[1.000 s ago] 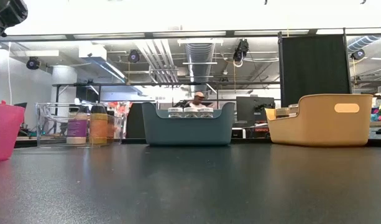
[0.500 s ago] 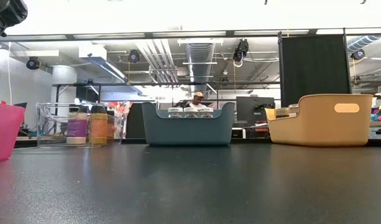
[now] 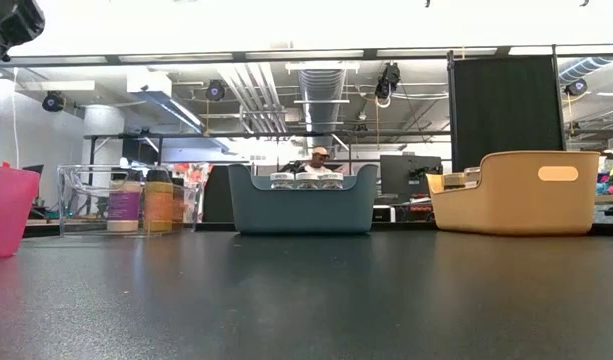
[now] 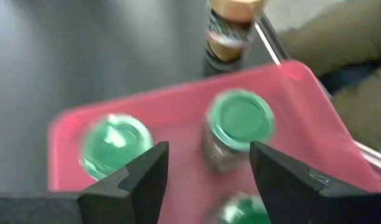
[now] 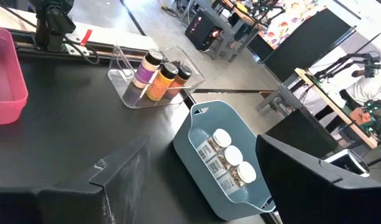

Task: Sort spices by type
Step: Adjust the green seasoning bottle

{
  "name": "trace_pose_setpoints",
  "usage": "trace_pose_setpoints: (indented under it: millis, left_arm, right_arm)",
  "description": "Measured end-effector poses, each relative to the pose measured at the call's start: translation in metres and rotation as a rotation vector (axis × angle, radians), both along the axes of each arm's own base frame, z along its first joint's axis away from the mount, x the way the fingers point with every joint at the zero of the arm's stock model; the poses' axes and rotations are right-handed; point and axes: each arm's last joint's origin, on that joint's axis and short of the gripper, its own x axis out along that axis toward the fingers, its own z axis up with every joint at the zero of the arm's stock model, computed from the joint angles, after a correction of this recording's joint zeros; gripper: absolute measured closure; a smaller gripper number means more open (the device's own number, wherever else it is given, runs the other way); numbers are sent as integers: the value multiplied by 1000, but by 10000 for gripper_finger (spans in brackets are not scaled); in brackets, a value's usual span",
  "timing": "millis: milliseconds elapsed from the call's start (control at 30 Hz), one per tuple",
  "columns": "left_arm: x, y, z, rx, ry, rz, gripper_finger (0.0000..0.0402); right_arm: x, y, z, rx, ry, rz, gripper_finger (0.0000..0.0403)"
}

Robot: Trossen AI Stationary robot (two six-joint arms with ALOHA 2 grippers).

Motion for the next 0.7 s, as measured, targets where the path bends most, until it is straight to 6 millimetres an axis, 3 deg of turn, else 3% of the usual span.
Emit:
trace_pose_setpoints:
  millis: [433,700]
  left_arm:
    - [10,28,15,80,-74,-22,193]
    - [12,48,27,-32,-68,28,194]
  right_arm:
    - [0,0,0,-4,4,2,112]
    - [0,0,0,-2,2,2,119]
